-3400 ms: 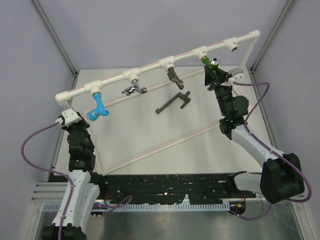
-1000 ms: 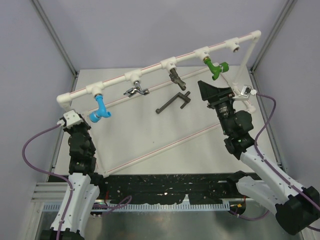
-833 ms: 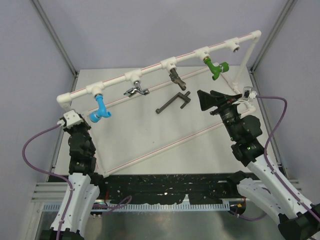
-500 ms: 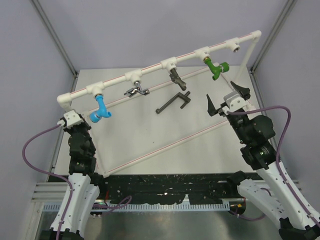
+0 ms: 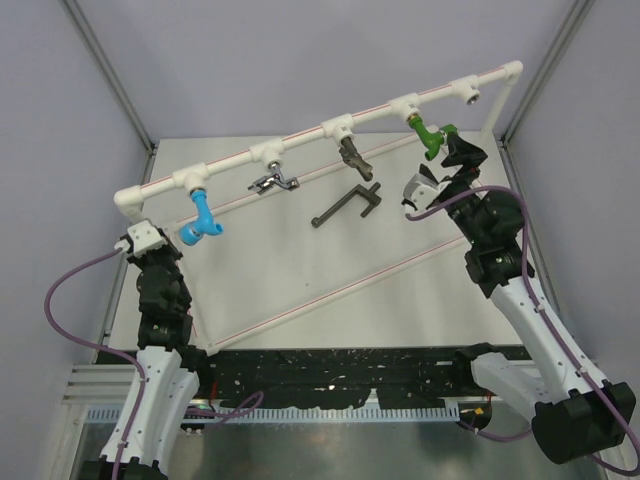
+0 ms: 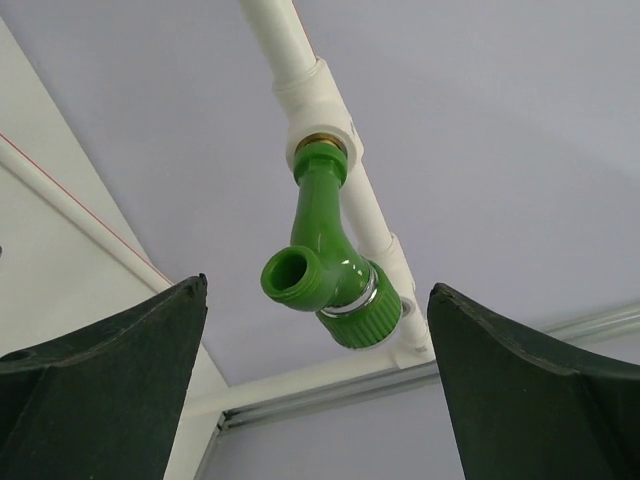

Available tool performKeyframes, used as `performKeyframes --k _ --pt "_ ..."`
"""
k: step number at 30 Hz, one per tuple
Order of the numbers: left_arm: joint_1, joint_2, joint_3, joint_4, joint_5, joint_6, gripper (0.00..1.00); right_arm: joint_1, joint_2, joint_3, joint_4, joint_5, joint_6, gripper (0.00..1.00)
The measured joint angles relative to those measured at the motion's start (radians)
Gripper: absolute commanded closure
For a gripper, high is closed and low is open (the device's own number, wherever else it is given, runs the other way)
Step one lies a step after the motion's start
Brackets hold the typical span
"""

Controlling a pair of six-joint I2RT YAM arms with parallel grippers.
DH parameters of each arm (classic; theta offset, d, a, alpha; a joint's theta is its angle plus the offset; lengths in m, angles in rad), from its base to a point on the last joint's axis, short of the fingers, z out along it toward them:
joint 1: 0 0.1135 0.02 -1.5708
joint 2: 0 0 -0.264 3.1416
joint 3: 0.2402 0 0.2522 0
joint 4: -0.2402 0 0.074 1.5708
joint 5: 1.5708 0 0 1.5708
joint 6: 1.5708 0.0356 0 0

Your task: Install the water faucets

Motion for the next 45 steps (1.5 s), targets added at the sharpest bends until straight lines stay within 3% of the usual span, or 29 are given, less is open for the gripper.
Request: performKeyframes --k 14,16,22,24,31,39,45 --pt "-0.001 0.000 0.000 0.000 0.001 0.000 1.00 -0.060 0.114 0.100 0.075 -0.126 -0.085 0.29" --pt "-0.002 0.000 0.000 0.000 0.001 0.000 1.00 -0.064 0.127 0.106 0.068 -0.138 -0.086 0.38" --pt "-0.004 0.000 0.000 0.000 0.004 0.000 1.00 -0.072 0.162 0.123 0.016 -0.172 -0.058 0.86" --pt "-0.004 0.000 0.000 0.000 0.004 0.000 1.00 -0.074 0.166 0.128 0.015 -0.179 -0.039 0.95" --pt "-0.004 0.000 0.000 0.000 0.003 0.000 1.00 -0.063 0.165 0.138 0.016 -0.175 0.113 0.95" --pt "-0.004 0.000 0.000 0.000 -0.003 -0.001 1.00 0.043 0.165 0.124 0.085 0.055 0.298 0.95" --pt "-0.004 -0.004 0.000 -0.004 -0.003 -0.001 1.00 0.082 0.169 0.095 0.184 0.199 0.664 0.95"
